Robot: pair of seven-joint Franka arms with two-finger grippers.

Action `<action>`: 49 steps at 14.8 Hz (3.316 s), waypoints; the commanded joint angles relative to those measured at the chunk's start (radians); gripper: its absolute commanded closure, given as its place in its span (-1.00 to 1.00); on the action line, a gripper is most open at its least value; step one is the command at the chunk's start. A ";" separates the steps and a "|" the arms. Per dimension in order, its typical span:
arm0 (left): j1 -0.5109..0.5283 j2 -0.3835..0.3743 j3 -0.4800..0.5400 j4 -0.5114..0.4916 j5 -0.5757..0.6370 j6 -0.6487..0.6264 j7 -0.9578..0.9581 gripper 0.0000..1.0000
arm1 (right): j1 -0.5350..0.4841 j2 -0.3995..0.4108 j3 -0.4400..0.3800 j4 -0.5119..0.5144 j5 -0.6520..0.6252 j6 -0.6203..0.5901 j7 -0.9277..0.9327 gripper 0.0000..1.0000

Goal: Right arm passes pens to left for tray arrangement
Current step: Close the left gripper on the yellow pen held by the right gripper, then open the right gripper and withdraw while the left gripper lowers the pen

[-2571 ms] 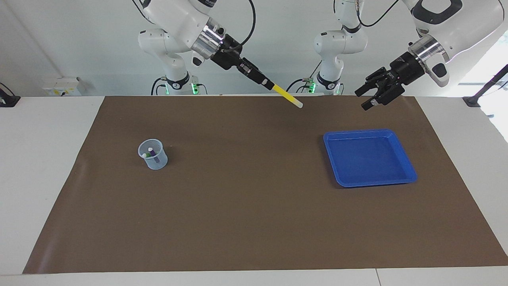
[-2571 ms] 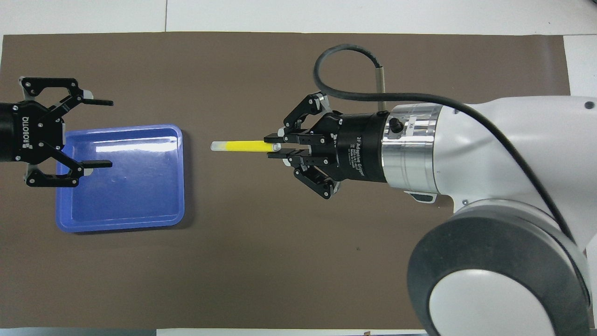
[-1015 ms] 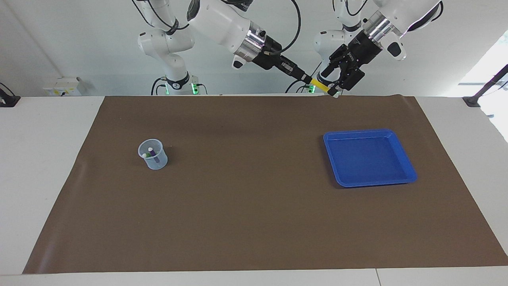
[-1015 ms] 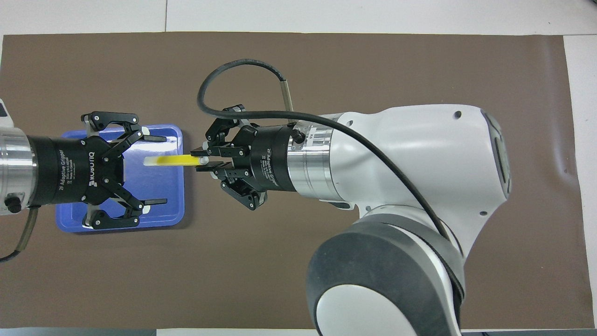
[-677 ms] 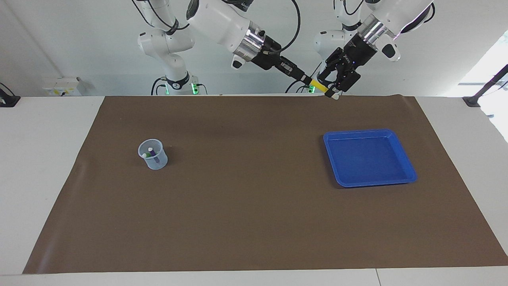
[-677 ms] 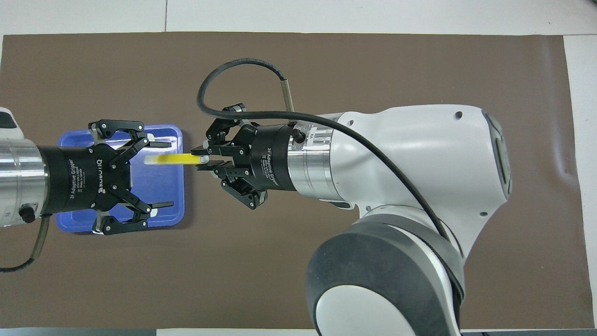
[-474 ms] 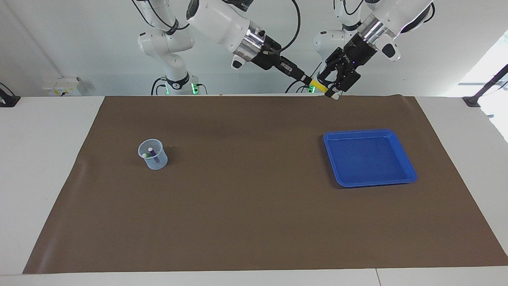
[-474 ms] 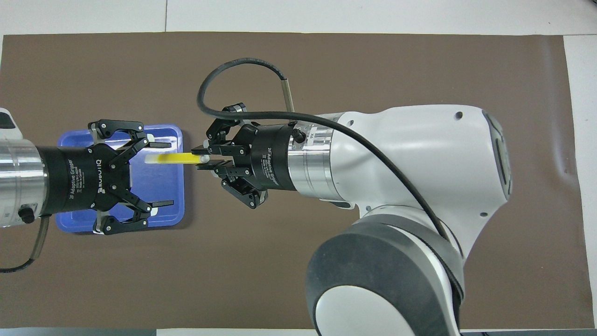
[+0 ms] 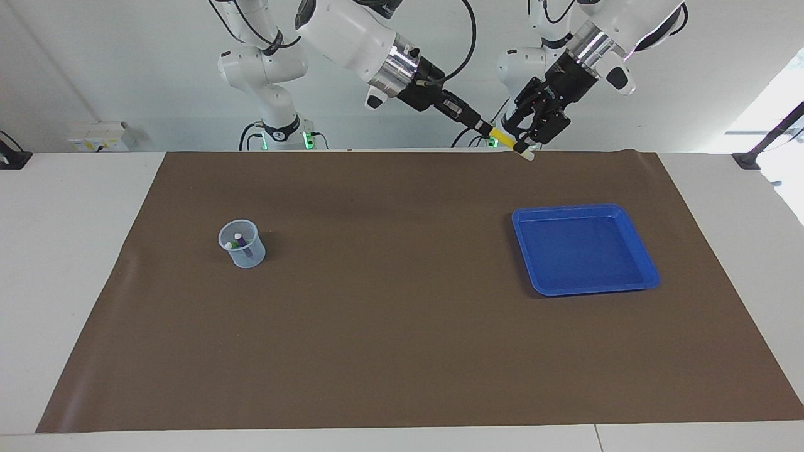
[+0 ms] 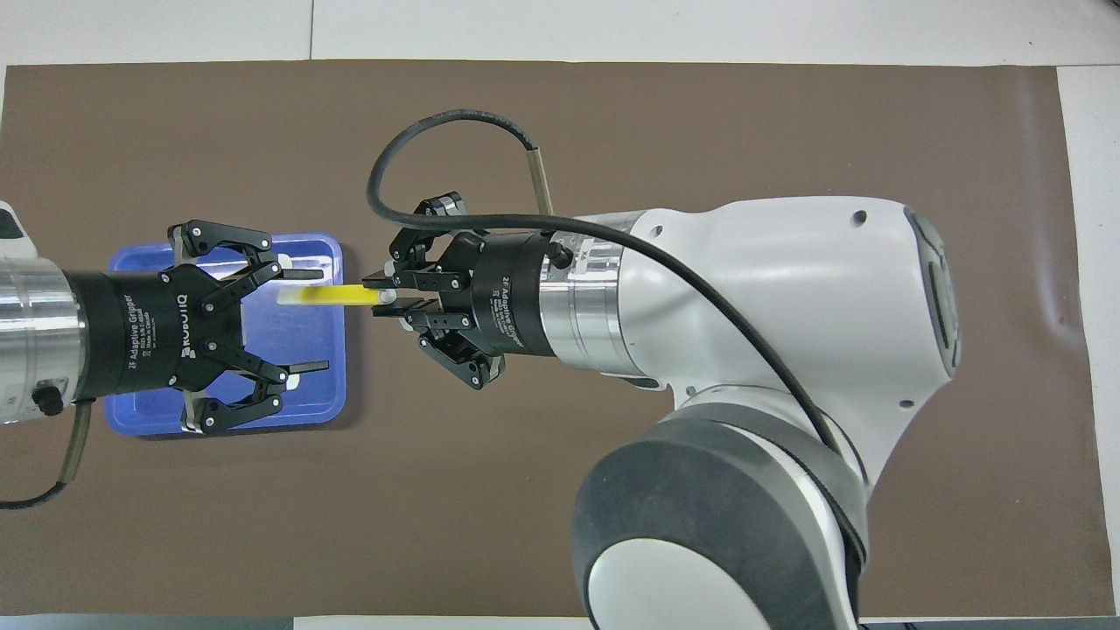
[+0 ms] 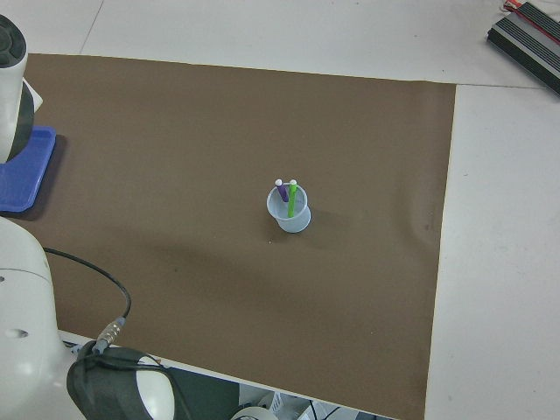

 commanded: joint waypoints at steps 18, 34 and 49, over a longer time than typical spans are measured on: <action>0.006 -0.027 -0.021 -0.043 0.019 0.091 -0.056 1.00 | -0.004 0.018 0.007 0.016 -0.023 0.018 0.026 1.00; 0.161 0.026 -0.019 -0.147 0.021 0.101 0.574 1.00 | -0.202 -0.022 -0.027 0.014 -0.516 -0.368 -0.317 -1.00; 0.230 0.429 -0.019 -0.123 0.407 0.247 1.577 1.00 | -0.232 -0.051 -0.215 -0.018 -0.707 -0.519 -0.852 -1.00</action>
